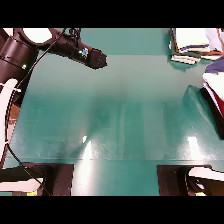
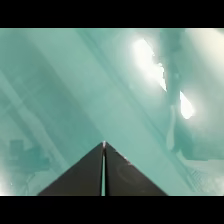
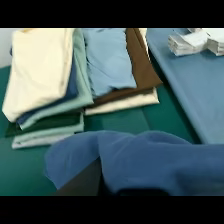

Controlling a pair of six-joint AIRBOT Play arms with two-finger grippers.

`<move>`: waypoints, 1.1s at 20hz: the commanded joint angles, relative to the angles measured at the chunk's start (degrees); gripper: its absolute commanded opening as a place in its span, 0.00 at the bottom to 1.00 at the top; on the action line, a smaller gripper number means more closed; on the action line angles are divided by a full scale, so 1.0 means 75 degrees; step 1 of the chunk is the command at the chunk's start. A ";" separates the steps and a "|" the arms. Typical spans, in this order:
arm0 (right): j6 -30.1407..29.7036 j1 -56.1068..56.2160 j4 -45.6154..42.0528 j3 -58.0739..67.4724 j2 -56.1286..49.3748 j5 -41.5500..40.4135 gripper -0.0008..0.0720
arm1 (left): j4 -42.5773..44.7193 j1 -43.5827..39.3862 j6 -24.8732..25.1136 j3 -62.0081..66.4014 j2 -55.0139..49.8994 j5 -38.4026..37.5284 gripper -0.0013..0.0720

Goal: Fold the shirts.

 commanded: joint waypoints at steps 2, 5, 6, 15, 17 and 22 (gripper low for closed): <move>0.0006 -0.0609 -0.1649 -0.1746 0.1102 0.0446 0.04 | 0.0000 -0.0003 0.0009 0.0000 -0.0003 -0.0061 0.06; 0.0009 -0.1137 -0.2430 -0.2766 0.1772 0.0662 0.04 | 0.0000 -0.0003 0.0012 0.0000 -0.0003 -0.0061 0.06; 0.0009 -0.1329 -0.2643 -0.3054 0.1961 0.0708 0.04 | 0.0000 -0.0003 0.0012 0.0000 -0.0003 -0.0058 0.06; 0.1172 -0.2066 -0.2317 -0.3748 0.2457 0.1046 0.71 | -0.0003 -0.0003 0.0064 0.0000 -0.0003 -0.0064 0.06; 0.1172 -0.1492 -0.1405 -0.3599 0.2457 0.1017 0.71 | -0.0003 -0.0003 0.0064 0.0000 -0.0003 -0.0050 0.06; 0.1172 0.1358 0.0274 -0.3576 0.2451 0.1239 0.71 | -0.0012 -0.0003 0.0061 0.0000 -0.0003 0.0003 0.06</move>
